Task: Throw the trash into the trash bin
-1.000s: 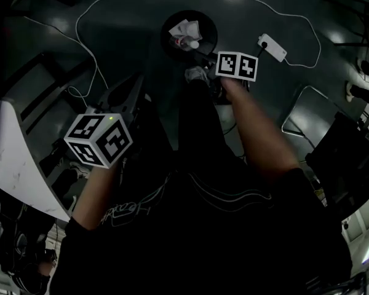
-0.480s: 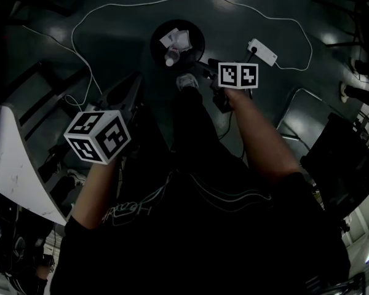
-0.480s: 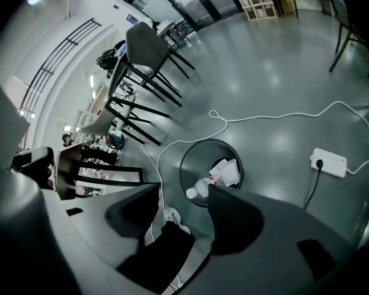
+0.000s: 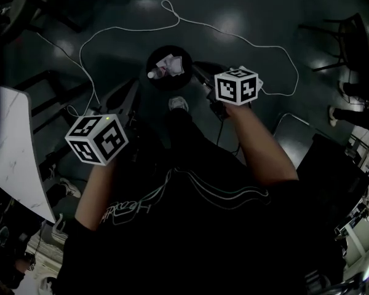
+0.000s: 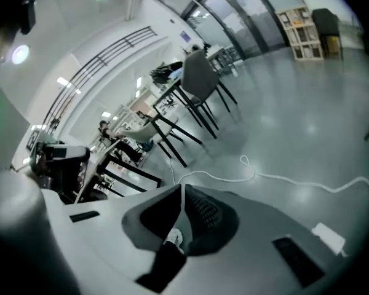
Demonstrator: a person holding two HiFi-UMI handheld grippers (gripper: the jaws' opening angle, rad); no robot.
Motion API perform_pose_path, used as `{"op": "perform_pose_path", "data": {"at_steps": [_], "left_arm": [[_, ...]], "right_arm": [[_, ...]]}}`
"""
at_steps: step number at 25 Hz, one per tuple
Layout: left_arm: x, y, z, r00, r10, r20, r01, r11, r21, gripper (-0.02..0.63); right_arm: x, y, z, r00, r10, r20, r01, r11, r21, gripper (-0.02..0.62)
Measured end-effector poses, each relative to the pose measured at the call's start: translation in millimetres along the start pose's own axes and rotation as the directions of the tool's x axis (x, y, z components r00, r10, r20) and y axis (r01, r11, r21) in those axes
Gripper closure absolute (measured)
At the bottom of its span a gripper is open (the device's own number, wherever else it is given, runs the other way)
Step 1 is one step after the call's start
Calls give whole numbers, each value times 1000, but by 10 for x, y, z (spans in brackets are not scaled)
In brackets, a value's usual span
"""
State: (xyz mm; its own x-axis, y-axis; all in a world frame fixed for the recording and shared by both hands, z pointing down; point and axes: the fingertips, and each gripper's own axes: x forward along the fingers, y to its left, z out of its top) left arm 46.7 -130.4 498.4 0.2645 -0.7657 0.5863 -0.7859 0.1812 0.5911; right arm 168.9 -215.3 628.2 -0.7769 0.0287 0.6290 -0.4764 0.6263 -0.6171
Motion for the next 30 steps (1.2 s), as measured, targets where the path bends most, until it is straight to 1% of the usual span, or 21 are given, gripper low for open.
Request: {"op": "perform_pose_path", "data": {"at_steps": [2,3,5,7,8,9,11,13,15,19,21,23,25,26,28,30], "left_arm": [[-115,-161,213,999,-10,50,9,1000,16,600],[-187,-237,316,997,-19,74,17,1000,20,600],[-352,-372,509,993,-40,115,39,999,17,600],[-532,-507,689,986,-69,152,66,998,23,600],[-616,-581,773,982,-85,167,79,996,40,600],[-695,-658,854,978,-103,180,92,994,67,600],[-842,-808,1022,970,-138,201,110,983,145,600],[-1013,-952,1160,960,-171,220,118,965,235,600],[-1237,-1107,1239,949,-210,235,133,942,307,600],[-1818,-1388,1266,916,-306,258,192,903,385,601],[-2122,-1482,1241,901,-334,278,198,885,422,600],[-2382,-1536,1239,884,-352,306,186,869,459,600],[-2612,-1593,1198,866,-379,325,189,851,489,600],[-2729,-1628,1149,858,-395,329,197,843,500,600],[-2967,-1683,1045,844,-421,333,211,831,515,600],[-3182,-1684,960,834,-434,341,215,824,524,600]], "right_arm": [[-222,203,311,999,17,36,-13,993,-117,555],[-353,308,470,998,10,61,0,985,-173,560],[-623,563,789,993,-4,119,38,959,-280,563],[-867,897,1102,983,22,182,46,931,-361,563],[-976,1073,1241,977,44,207,41,920,-390,563],[-1077,1251,1363,972,70,226,31,910,-414,563],[-1241,1618,1565,960,131,249,-1,887,-461,563],[-1359,1994,1689,947,192,257,-37,861,-507,563],[-1483,2362,1721,936,233,265,-55,837,-545,563],[-1729,3096,1618,915,283,287,-67,808,-585,563],[-1842,3441,1525,904,303,301,-65,794,-604,563],[-1964,3737,1471,879,329,345,-48,781,-622,563],[-2064,3956,1387,851,350,392,-31,778,-627,563],[-2100,4047,1313,843,353,406,-27,782,-623,563],[-2144,4226,1149,838,351,417,-23,787,-616,563],[-2161,4413,1007,839,348,418,-15,782,-623,563]]}}
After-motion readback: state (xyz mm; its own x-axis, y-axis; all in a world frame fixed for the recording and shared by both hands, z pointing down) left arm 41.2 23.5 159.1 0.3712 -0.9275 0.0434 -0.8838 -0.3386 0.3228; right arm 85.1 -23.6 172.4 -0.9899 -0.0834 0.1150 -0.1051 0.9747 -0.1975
